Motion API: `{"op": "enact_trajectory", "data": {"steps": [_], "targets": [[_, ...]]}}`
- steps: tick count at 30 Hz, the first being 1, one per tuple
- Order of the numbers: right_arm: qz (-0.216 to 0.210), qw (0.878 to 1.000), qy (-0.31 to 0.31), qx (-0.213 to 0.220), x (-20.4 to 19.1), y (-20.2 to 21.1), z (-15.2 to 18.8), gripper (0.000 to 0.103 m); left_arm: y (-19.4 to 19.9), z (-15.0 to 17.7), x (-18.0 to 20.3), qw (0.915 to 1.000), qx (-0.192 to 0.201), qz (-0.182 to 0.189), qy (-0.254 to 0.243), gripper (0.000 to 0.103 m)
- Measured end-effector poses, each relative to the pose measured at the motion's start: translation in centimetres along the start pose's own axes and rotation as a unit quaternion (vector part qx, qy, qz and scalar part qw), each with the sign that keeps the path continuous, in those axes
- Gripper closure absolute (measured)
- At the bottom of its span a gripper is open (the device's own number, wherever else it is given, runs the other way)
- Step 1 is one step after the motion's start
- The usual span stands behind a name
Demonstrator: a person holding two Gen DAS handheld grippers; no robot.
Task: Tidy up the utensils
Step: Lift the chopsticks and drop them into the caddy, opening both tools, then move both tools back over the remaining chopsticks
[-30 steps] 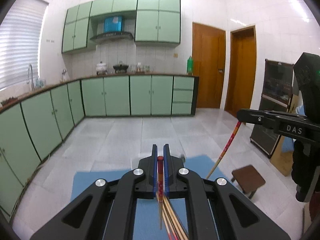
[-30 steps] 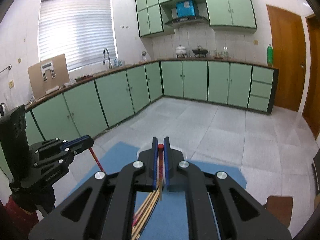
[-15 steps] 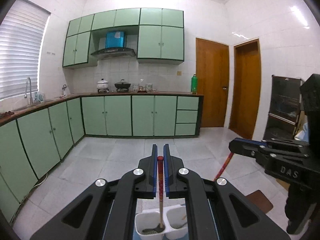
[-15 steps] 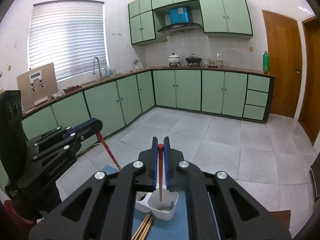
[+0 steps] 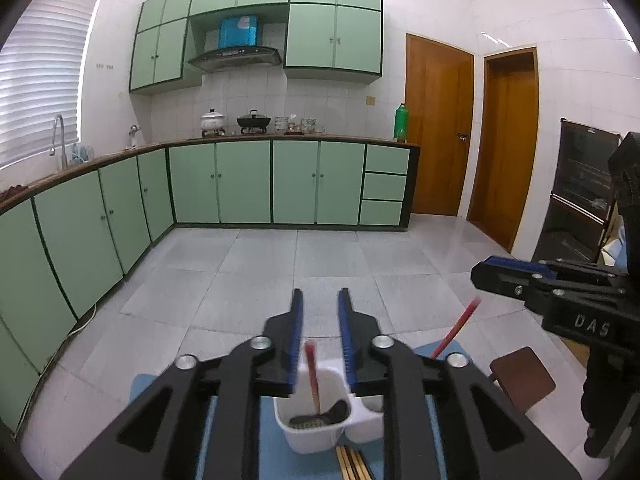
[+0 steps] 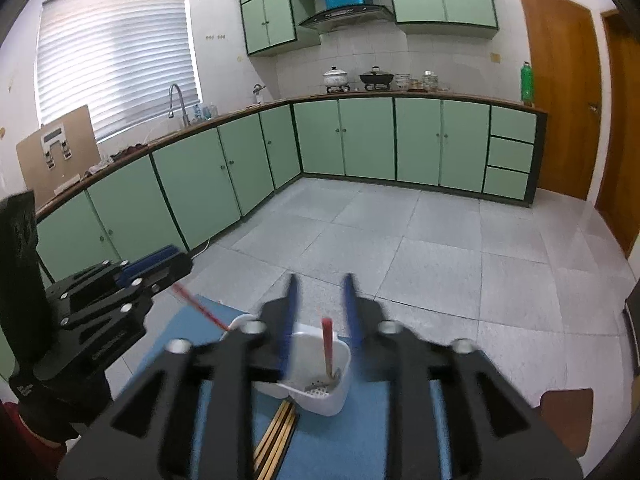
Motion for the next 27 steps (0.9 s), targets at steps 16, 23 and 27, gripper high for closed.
{"op": "enact_trajectory", "data": {"steps": [16, 23, 27], "targets": [[0.021, 0.999, -0.046, 0.009, 0.4, 8.2, 12.7, 0.009, 8.7, 10.8, -0.4, 0.9986, -0.042, -0.015, 0.029, 0.033], [0.038, 0.996, -0.067, -0.040, -1.0, 8.1, 21.6, 0.009, 9.4, 19.0, -0.1, 0.9930, -0.109, -0.033, 0.032, 0.033], [0.036, 0.994, -0.082, -0.067, -2.0, 7.4, 25.4, 0.009, 9.0, 23.1, -0.3, 0.9872, -0.150, -0.043, 0.035, 0.033]]}}
Point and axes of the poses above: each gripper's, at about its wrist camera, not at the fingertips, and y roughly against the way its jaws point, x to its right, z to its underside, the point moved 5 cm from there along -y, roughly the way its jaws point, and after that the axes turned 1 degree about -z, right-handed, at the moved point
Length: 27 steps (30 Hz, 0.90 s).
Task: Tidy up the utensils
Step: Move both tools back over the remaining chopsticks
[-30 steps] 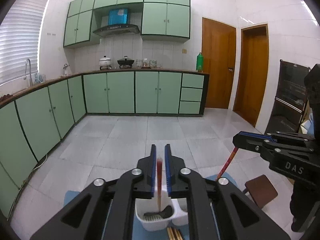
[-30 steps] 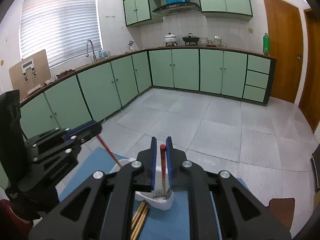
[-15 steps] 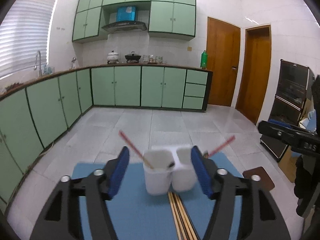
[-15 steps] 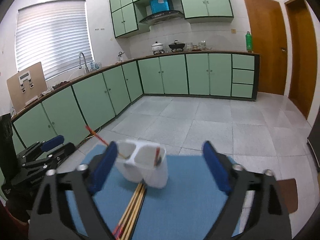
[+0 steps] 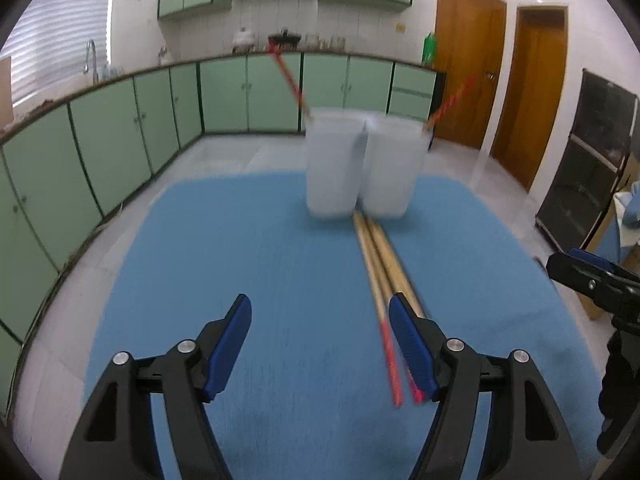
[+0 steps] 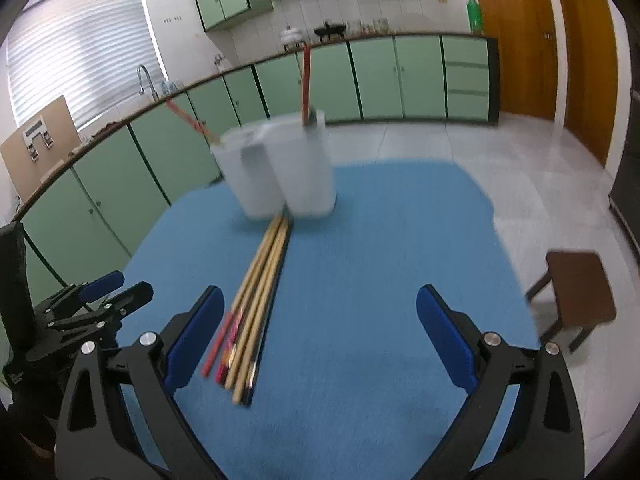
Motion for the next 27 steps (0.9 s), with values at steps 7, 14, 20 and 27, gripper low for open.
{"op": "enact_trajectory", "data": {"steps": [7, 14, 20, 27], "targets": [[0.012, 0.999, 0.023, -0.045, -1.5, -1.9, 4.7, 0.009, -1.7, 3.9, -0.5, 0.9990, -0.042, -0.011, -0.006, 0.032], [0.013, 0.996, 0.033, -0.078, -2.5, -3.0, 7.3, 0.009, -1.9, 5.8, -0.5, 0.9977, -0.066, -0.012, -0.012, 0.030], [0.025, 0.994, 0.061, -0.086, -3.6, -3.6, 7.7, 0.017, -2.1, 6.5, -0.6, 0.9972, -0.073, -0.012, -0.011, 0.029], [0.038, 0.992, 0.068, -0.100, -3.6, -4.3, 7.8, 0.025, -2.2, 6.6, -1.0, 0.9969, -0.077, -0.010, -0.003, 0.029]]}}
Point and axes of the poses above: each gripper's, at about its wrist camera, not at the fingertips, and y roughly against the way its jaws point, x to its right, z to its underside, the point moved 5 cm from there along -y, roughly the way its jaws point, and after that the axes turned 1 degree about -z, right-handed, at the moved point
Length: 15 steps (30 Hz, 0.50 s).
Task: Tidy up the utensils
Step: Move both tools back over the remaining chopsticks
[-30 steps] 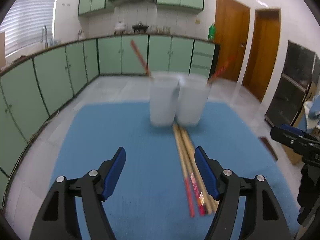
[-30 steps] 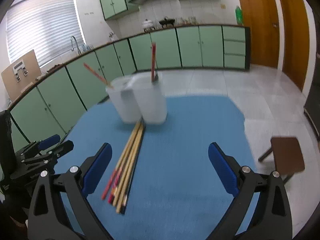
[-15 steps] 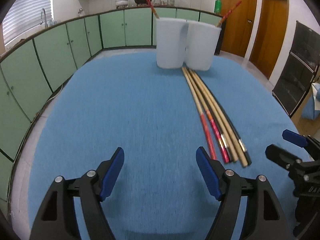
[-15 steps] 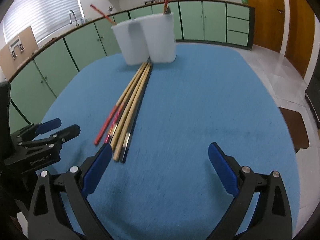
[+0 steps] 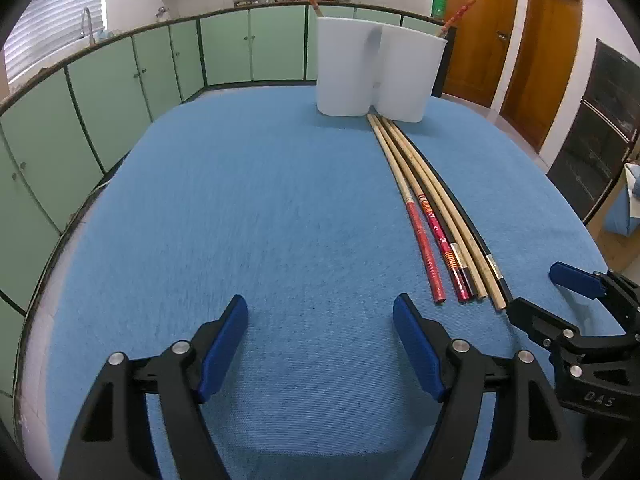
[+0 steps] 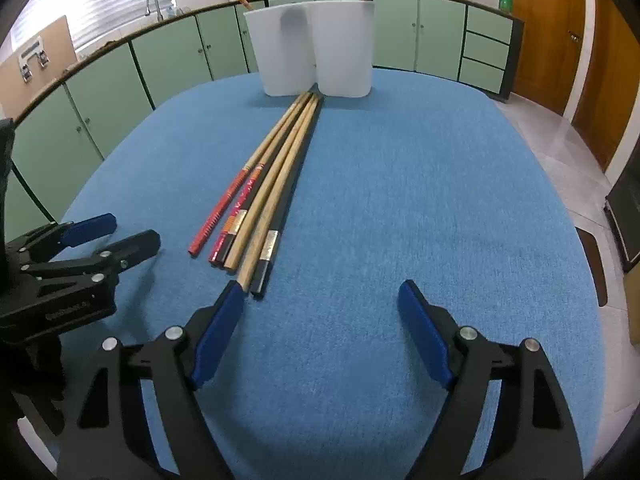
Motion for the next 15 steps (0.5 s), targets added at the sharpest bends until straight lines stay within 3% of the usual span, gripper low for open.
{"op": "enact_trajectory", "data": {"steps": [9, 11, 15], "targets": [[0.040, 0.999, 0.009, 0.000, 0.47, 0.03, -0.14, 0.030, -0.19, 0.04, -0.08, 1.0000, 0.000, 0.002, 0.003, 0.028], [0.032, 0.999, 0.004, 0.001, 0.64, 0.14, -0.12, 0.033, -0.24, 0.05, -0.09, 1.0000, 0.000, 0.003, 0.003, 0.028], [0.001, 1.000, -0.004, 0.004, 0.11, 0.13, -0.09, 0.050, -0.29, 0.05, 0.04, 1.0000, -0.001, 0.000, -0.002, 0.027]]}}
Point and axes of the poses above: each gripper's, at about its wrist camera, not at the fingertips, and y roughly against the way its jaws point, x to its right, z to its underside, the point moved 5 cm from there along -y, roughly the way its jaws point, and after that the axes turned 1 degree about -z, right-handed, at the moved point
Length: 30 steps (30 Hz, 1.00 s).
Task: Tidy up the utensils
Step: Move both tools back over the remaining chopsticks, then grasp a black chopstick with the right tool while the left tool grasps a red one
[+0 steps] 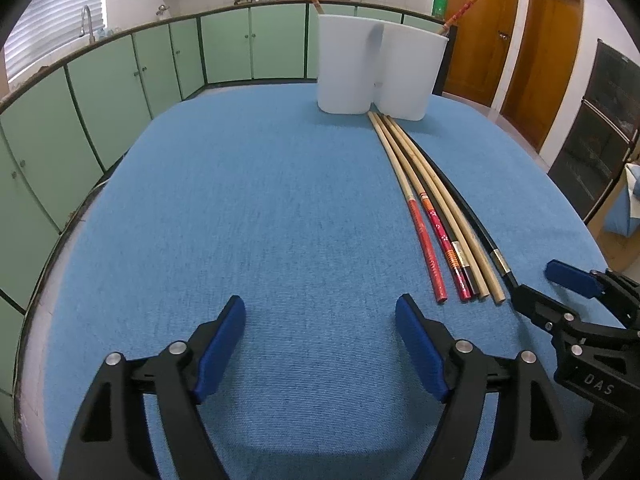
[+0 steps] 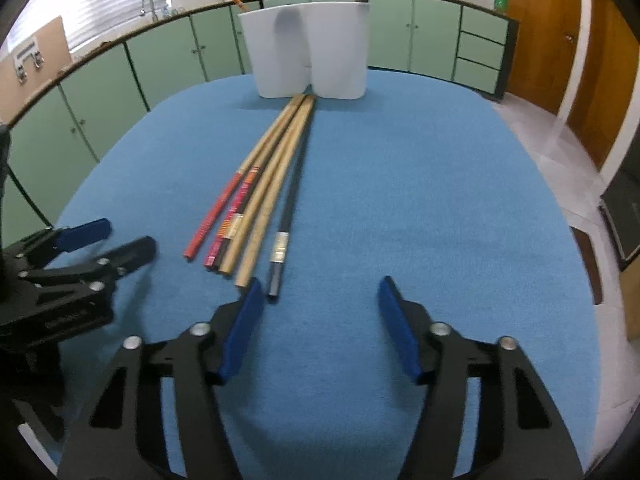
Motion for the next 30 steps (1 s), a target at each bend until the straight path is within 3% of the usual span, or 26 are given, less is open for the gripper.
{"op": "enact_trajectory", "data": {"steps": [5, 7, 8, 12, 19, 30], "targets": [[-0.010, 1.000, 0.011, 0.002, -1.1, -0.2, -0.2, 0.075, -0.1, 0.0, 0.0, 1.0000, 0.000, -0.001, -0.001, 0.026], [-0.016, 1.000, 0.010, 0.001, -1.2, -0.3, -0.3, 0.094, -0.1, 0.0, 0.1, 1.0000, -0.001, -0.002, -0.004, 0.026], [-0.020, 1.000, 0.010, 0.000, -1.3, -0.4, -0.3, 0.097, -0.1, 0.0, 0.2, 1.0000, -0.001, 0.000, -0.005, 0.026], [-0.028, 1.000, 0.004, 0.002, -1.0, -0.2, -0.4, 0.097, 0.0, -0.2, 0.9, 0.9999, 0.000, 0.010, -0.007, 0.026], [-0.006, 1.000, -0.006, 0.006, 1.1, 0.6, 0.2, 0.097, 0.0, -0.3, 2.9, 0.9992, -0.002, 0.033, -0.022, 0.026], [-0.012, 1.000, -0.018, 0.005, 1.9, 0.6, 0.5, 0.097, -0.8, -0.5, 4.0, 0.9991, -0.009, 0.005, -0.040, 0.027]]}}
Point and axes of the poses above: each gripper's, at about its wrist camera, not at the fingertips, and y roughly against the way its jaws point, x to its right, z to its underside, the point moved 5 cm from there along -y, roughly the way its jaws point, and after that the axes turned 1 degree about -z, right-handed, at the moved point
